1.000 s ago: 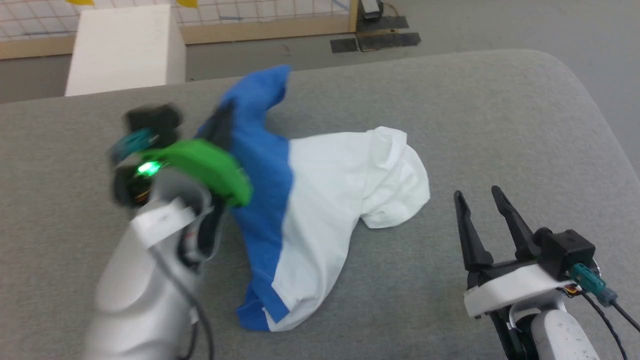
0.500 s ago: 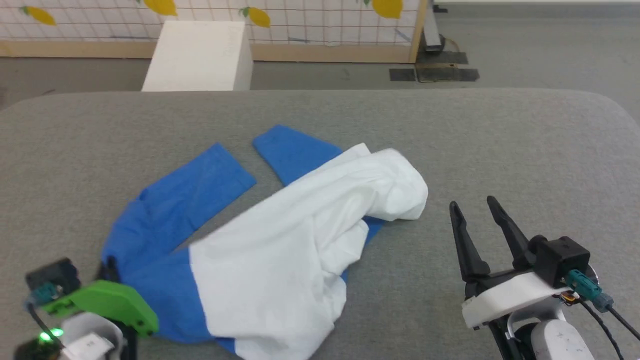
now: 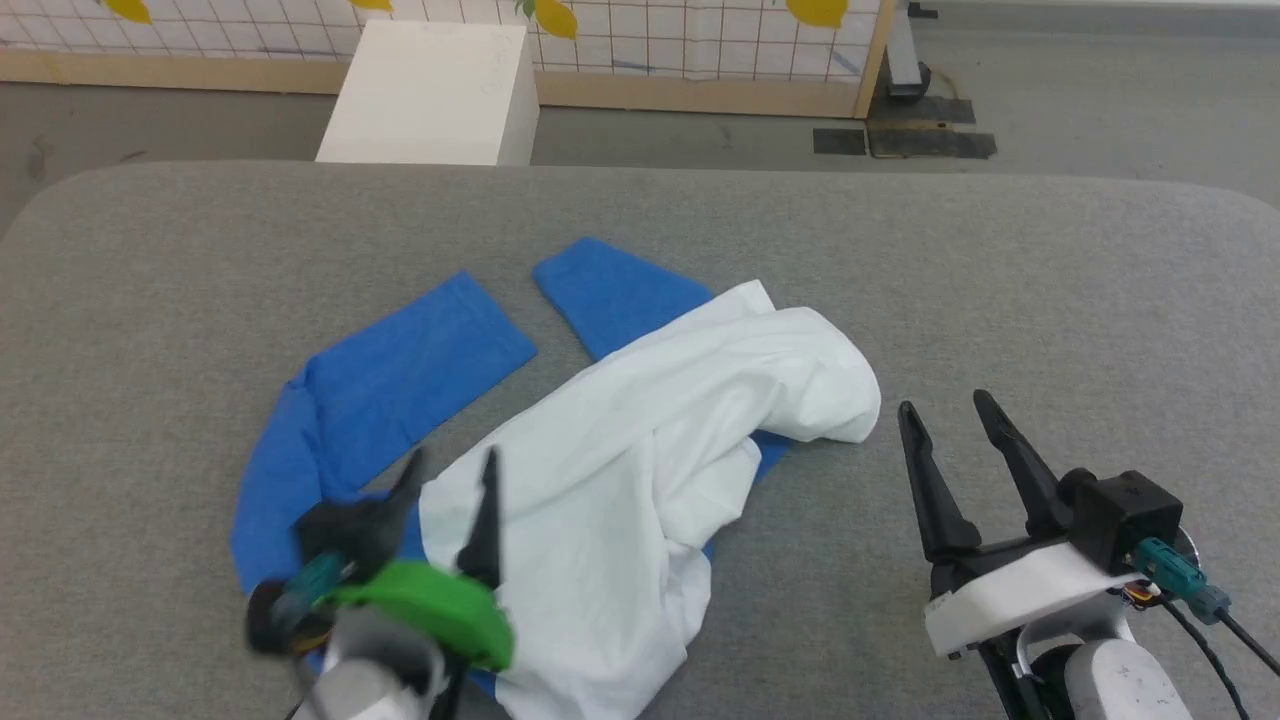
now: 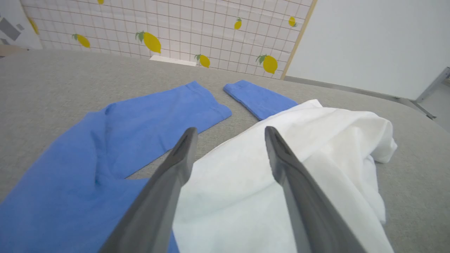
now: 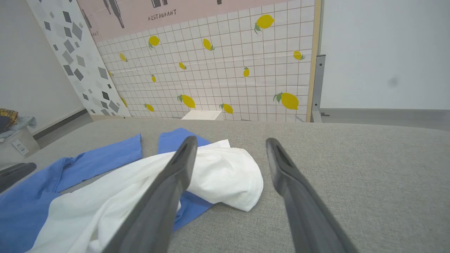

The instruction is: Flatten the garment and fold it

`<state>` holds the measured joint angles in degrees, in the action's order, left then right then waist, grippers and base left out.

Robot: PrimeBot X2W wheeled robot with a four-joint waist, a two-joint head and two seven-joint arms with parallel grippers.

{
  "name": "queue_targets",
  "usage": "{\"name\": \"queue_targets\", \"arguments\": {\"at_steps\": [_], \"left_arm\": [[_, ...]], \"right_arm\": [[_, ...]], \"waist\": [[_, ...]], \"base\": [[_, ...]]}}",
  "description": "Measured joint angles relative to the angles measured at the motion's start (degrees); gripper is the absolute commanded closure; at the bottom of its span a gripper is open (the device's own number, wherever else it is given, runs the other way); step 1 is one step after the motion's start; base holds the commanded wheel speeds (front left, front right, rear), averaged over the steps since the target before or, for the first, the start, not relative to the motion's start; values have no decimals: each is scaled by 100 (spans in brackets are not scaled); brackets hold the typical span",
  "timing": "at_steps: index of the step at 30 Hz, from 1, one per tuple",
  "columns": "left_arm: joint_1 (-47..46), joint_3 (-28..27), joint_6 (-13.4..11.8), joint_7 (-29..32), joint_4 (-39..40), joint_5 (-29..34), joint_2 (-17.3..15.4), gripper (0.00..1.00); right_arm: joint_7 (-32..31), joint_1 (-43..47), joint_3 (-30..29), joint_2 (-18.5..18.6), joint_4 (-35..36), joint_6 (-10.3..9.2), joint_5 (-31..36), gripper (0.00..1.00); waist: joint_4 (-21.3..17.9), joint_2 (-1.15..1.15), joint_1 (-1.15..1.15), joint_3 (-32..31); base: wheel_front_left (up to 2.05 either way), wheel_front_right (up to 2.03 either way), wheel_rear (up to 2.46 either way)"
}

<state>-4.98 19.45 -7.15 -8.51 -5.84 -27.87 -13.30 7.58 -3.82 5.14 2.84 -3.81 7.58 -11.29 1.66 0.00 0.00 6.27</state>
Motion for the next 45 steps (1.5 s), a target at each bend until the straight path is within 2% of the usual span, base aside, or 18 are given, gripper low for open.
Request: {"name": "queue_targets", "arguments": {"at_steps": [5, 9, 12, 17, 21, 22, 23, 24, 28, 32, 36, 39, 41, 45], "left_arm": [[-1037, 559, 267, 747, -567, 245, 129, 0], [-1784, 701, 365, 1559, -1294, 289, 125, 0], [-2270, 719, 416, 2065, -1795, 360, 40, 0], [-2822, 818, 700, 3018, -2524, 339, -157, 0], [-3029, 907, 838, 3702, -2763, 168, -252, 0], [-3104, 924, 915, 3882, -2766, 127, -279, 9], [-3152, 912, 959, 3988, -2748, 64, -304, 89], [-3161, 906, 996, 4012, -2704, 40, -328, 100], [-3099, 832, 1055, 3484, -2469, 12, -333, 100], [-2820, 489, 906, 2335, -2127, -56, -258, 100], [-2623, -147, 457, 1154, -1615, -247, -221, 100], [-2317, -669, 19, 602, -1322, -311, -288, 100], [-1997, -1038, -344, 344, -1182, -353, -361, 100], [-1328, -1439, -781, 230, -1099, -536, -407, 100]], "right_arm": [[4, -14, -19, 1, 10, 0, -3, 0], [26, -86, 16, 0, 5, 0, -26, 0], [78, -174, 31, 2, -15, -1, -49, 0], [160, -293, 82, 0, -92, 0, -105, 0], [233, -364, 69, 2, -166, 0, -134, 0], [255, -369, 67, 1, -179, 0, -134, 0], [261, -372, 58, 2, -196, 0, -134, 0], [263, -375, 53, 2, -208, 0, -134, 0], [304, -378, 4, 5, -278, 0, -134, 0], [309, -380, -10, 3, -297, 0, -133, 0], [302, -378, -30, 1, -286, 0, -122, 0], [290, -372, -31, 3, -270, -1, -99, 0], [250, -357, -24, 1, -260, 0, -82, 0], [192, -290, -11, 3, -234, -1, -77, 0]], "waist": [[-130, 0, 0, 99], [-298, 0, 0, 216], [-433, 0, 0, 343], [-679, 0, 0, 598], [-856, 0, 0, 772], [-897, 0, 0, 811], [-932, 0, 0, 847], [-958, 0, 0, 873], [-985, 0, 0, 914], [-907, 0, 0, 836], [-743, 0, 0, 706], [-592, 0, 0, 604], [-484, 0, 0, 526], [-279, 0, 0, 400]], "base": [[0, 0, 0], [0, 0, 0], [0, 0, 0], [0, 0, 0], [0, 0, 0], [0, 0, 0], [0, 0, 0], [0, 0, 0], [0, 0, 0], [0, 0, 0], [0, 0, 0], [0, 0, 0], [0, 0, 0], [0, 0, 0]]}}
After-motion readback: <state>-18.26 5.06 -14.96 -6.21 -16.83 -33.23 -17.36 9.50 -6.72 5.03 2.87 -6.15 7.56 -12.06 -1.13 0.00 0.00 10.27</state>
